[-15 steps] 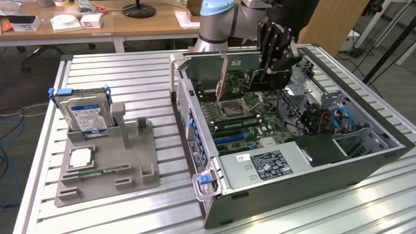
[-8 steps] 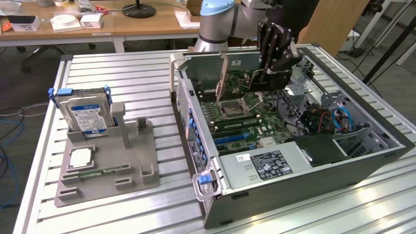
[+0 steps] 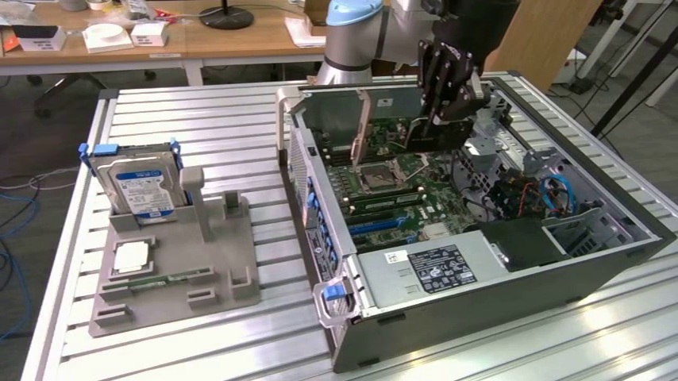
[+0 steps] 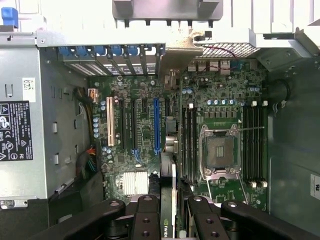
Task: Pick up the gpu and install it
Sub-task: 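Insert the gpu into the slot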
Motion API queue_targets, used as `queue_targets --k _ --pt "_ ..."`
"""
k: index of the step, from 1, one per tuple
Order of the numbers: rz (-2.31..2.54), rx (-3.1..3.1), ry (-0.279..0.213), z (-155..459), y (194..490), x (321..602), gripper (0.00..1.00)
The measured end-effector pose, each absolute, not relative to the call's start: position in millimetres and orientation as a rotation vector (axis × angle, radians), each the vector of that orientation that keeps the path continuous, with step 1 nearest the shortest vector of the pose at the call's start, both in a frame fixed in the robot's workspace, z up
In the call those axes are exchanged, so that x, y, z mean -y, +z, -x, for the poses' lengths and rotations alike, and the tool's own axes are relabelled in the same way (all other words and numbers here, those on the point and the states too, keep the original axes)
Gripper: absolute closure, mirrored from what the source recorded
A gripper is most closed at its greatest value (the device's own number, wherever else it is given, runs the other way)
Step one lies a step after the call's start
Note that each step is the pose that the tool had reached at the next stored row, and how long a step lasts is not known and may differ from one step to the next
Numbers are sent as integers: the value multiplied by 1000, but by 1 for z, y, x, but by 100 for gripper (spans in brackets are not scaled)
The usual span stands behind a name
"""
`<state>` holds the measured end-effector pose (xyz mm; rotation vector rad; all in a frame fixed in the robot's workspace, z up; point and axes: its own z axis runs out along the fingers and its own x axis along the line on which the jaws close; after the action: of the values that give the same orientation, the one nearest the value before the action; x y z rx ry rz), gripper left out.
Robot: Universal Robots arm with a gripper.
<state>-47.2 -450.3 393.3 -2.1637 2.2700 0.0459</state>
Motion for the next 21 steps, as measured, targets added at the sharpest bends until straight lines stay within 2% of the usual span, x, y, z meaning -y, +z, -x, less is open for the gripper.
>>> queue_targets --k 21 --pt "2164 -2270 46 47 376 450 74"
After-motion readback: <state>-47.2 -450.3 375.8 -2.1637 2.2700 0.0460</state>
